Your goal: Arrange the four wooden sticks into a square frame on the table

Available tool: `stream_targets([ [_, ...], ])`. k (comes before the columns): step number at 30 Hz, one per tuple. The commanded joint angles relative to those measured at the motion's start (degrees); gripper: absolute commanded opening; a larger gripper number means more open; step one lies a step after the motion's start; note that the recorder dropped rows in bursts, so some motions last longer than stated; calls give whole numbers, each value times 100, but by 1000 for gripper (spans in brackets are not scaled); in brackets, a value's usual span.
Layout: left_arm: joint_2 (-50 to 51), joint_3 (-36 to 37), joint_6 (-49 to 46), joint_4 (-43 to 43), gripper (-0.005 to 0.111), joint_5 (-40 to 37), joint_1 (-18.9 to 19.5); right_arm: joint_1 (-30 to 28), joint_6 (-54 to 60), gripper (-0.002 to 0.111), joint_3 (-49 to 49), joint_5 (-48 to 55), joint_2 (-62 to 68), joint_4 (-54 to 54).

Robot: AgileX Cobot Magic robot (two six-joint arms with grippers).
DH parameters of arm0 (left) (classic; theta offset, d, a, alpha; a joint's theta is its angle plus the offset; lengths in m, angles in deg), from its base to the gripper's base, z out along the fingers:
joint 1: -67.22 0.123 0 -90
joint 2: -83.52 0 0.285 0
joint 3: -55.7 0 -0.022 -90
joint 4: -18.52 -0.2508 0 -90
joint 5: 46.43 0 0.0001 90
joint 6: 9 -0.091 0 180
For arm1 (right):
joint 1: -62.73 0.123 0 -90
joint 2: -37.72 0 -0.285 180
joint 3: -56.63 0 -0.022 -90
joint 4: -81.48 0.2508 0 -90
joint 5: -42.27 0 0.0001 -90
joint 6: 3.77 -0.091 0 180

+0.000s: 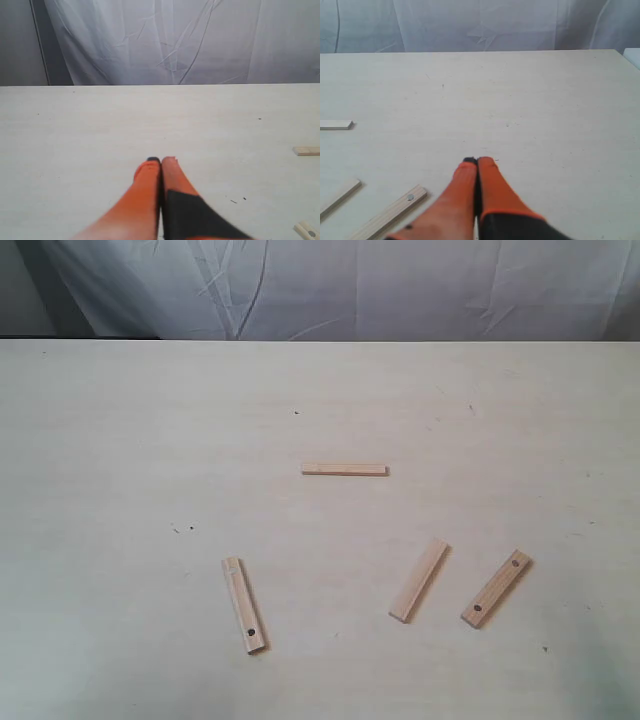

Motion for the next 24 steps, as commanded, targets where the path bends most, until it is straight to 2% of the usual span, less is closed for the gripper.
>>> stream_targets([
  [1,-30,24,-1,-37,0,-11,12,-32,7,-1,-11,-84,-35,1],
  [24,-30,24,-1,-167,0,129,12,-32,7,-1,-11,-70,-35,1],
])
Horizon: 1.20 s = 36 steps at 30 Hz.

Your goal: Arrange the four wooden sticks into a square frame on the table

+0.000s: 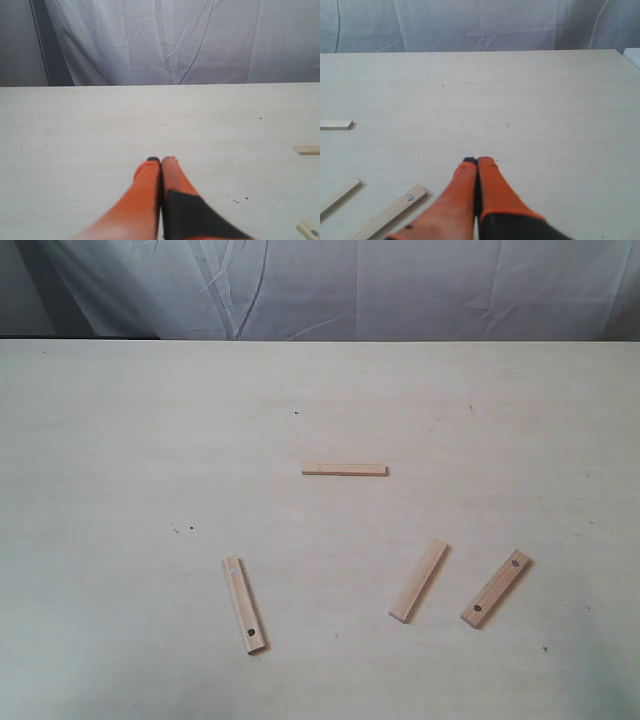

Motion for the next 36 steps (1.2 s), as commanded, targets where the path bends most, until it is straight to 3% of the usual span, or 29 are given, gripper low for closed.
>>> stream_targets([
  [1,-30,24,-1,-79,0,225,12,-32,7,-1,-11,-70,-35,1],
  [11,-30,24,-1,-71,0,1934,12,-32,7,-1,-11,-70,-35,1],
  [24,-30,16,62,237,0,2844,12,-32,7,-1,-11,-80,-35,1],
  [27,-30,-509,-12,237,0,2336,12,-32,7,-1,-11,-80,-35,1],
  [32,627,-1847,-12,-77,0,110,12,-32,7,-1,-11,-80,-35,1],
  [33,1135,-2361,-12,-89,0,-811,12,-32,7,-1,-11,-80,-35,1],
  [36,2271,-3132,-27,-76,0,-2095,0,-32,7,-1,-11,-68,-35,1],
])
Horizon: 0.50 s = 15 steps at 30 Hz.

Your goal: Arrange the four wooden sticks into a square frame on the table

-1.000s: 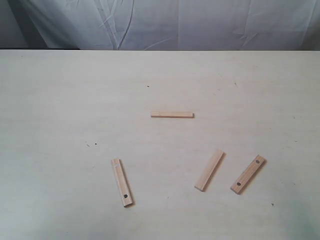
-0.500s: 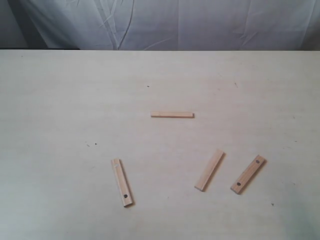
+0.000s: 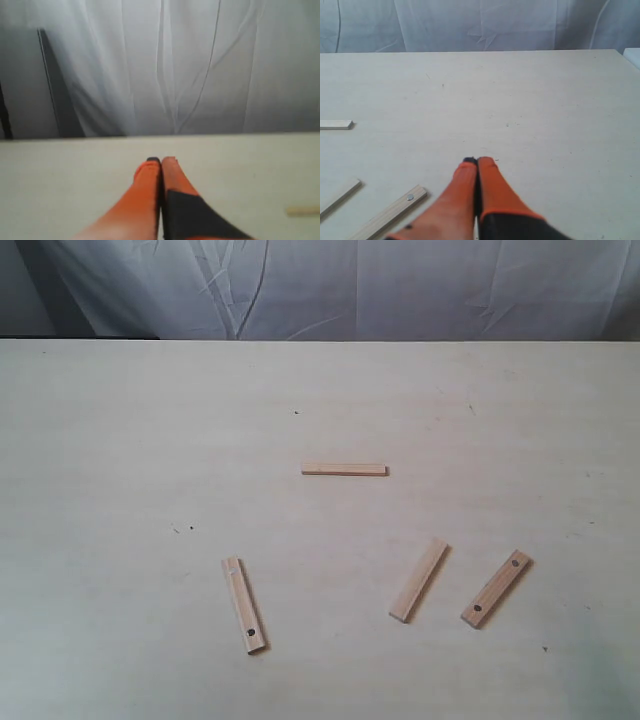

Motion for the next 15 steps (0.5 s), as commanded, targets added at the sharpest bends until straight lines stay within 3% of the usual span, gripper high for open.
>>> stream_targets([
  [1,1523,-931,-165,-18,0,-1623,0,-32,7,-1,-11,-68,-35,1],
  [4,2853,-1480,-652,482,0,-2107,-25,-32,7,-1,-11,-68,-35,1],
  [7,4061,-1836,-1275,1084,0,-2230,-388,-32,7,-1,-11,-68,-35,1],
  [15,6627,-2921,-885,1078,0,-2057,-2459,-32,7,-1,-11,-68,-35,1],
])
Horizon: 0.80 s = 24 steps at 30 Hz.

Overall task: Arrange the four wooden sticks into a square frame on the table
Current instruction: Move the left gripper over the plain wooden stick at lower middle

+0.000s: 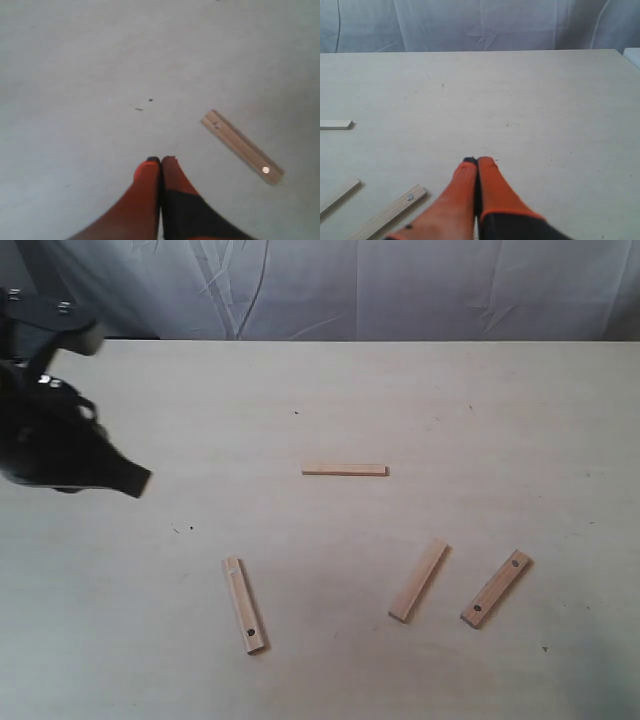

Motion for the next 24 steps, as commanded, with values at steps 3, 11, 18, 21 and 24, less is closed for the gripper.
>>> stream_targets([
  [3,1415,-957,465,3,0,231,-1335,-32,7,-1,-11,-85,-35,1],
  [11,3016,-2388,945,-283,0,0,-2522,-32,7,-1,-11,-85,-35,1],
  [18,4248,-3759,1526,-269,0,-527,-3095,-32,7,-1,-11,-85,-35,1],
  [21,4750,-4113,1771,-260,0,-503,-3225,-32,7,-1,-11,-75,-35,1],
  [24,4969,-4156,1927,-201,0,-421,-3225,-32,7,-1,-11,-75,-35,1],
])
